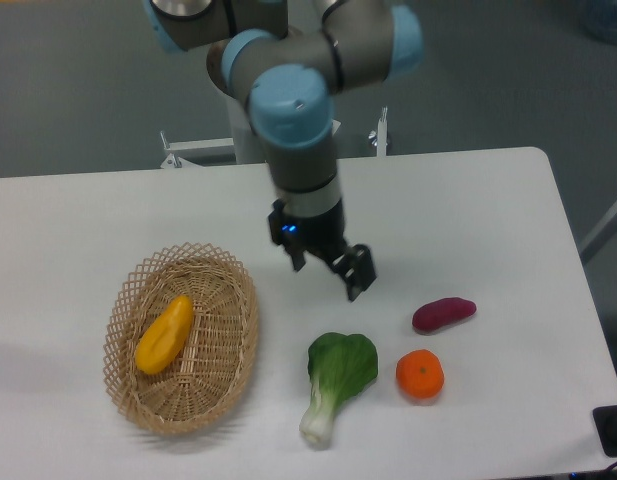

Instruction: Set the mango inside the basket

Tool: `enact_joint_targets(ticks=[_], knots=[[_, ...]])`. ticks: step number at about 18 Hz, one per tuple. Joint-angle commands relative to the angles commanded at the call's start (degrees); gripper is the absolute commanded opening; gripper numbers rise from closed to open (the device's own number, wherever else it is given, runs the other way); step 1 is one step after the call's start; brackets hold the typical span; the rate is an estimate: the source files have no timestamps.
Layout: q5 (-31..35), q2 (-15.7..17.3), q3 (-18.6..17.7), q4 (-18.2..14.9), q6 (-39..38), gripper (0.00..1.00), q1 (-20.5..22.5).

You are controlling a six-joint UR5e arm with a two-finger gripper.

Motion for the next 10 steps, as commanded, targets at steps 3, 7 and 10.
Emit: enact_joint_targets(ticks=[3, 7, 10], knots=[[-0.61, 0.88, 0.27, -0.71, 3.09, 1.0, 1.85], [-2.46, 0.88, 0.79, -0.71, 3.18, 1.0, 3.52], [-2.55, 0.88, 0.88, -0.71, 3.18, 1.0, 3.96]])
